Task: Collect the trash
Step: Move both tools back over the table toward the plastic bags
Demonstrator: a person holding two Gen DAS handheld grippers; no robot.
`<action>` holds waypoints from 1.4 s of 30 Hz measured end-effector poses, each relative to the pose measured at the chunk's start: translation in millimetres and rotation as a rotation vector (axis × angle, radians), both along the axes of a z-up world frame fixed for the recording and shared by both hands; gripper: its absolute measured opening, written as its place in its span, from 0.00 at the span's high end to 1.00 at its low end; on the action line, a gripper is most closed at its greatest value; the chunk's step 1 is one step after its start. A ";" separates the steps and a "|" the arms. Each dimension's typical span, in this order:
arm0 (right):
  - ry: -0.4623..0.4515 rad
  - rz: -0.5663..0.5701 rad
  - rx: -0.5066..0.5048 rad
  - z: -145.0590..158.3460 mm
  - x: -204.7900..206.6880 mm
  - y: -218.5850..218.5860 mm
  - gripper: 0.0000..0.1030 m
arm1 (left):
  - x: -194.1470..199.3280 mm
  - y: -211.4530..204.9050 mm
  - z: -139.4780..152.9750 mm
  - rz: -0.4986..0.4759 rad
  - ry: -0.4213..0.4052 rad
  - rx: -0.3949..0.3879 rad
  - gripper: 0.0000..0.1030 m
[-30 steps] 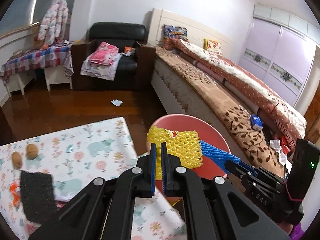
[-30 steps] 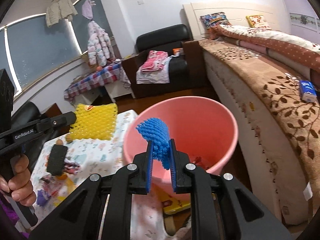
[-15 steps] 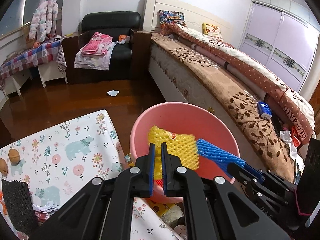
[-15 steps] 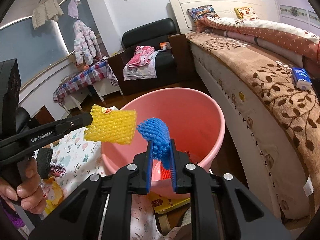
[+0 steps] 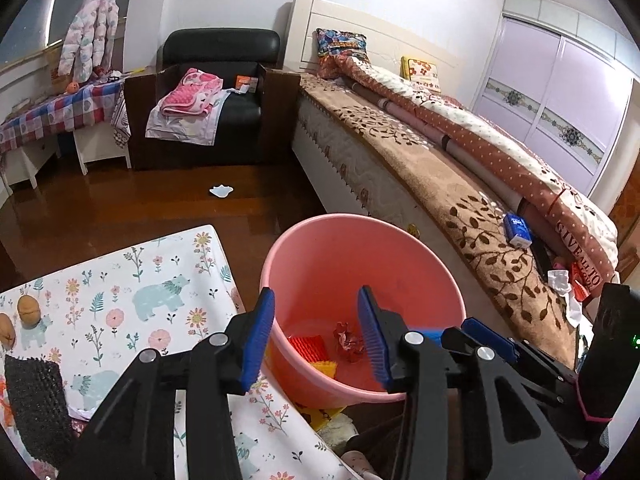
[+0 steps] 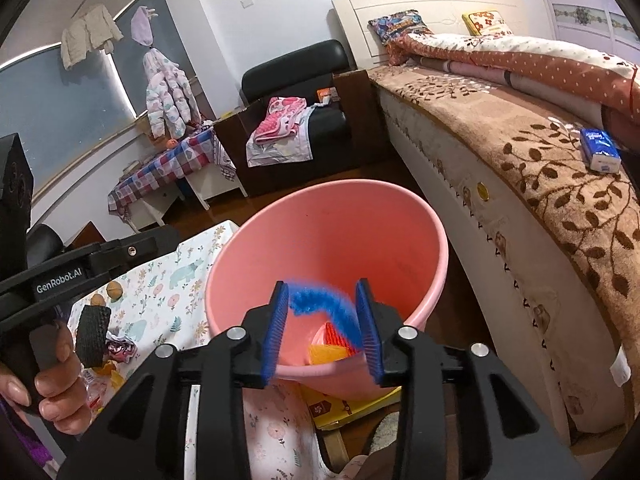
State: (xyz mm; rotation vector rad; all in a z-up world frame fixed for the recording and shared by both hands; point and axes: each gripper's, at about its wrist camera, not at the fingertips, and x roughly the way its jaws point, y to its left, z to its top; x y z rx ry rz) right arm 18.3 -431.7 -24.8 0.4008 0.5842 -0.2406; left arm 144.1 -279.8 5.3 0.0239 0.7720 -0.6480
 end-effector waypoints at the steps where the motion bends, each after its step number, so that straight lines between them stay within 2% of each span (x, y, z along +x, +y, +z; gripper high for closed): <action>1: -0.003 0.001 -0.002 0.9 -0.7 0.9 0.64 | -0.6 2.8 2.0 0.002 -0.001 -0.004 0.58; 5: -0.012 0.007 -0.007 4.6 -3.8 5.6 0.64 | -3.7 14.5 9.6 0.015 -0.009 -0.022 0.52; 14: -0.052 0.063 -0.038 19.2 -13.3 27.6 0.64 | -10.0 59.1 33.7 0.070 -0.038 -0.059 0.47; 28: -0.021 0.317 -0.034 19.9 -7.5 86.9 0.64 | -33.1 177.4 65.0 0.217 -0.116 -0.047 0.47; 36: 0.007 0.394 -0.042 16.4 -3.1 115.7 0.64 | -57.0 250.1 54.7 0.312 -0.096 0.002 0.47; 42: 0.031 0.445 -0.040 11.2 0.7 134.1 0.64 | -72.0 285.5 29.8 0.368 -0.025 0.027 0.47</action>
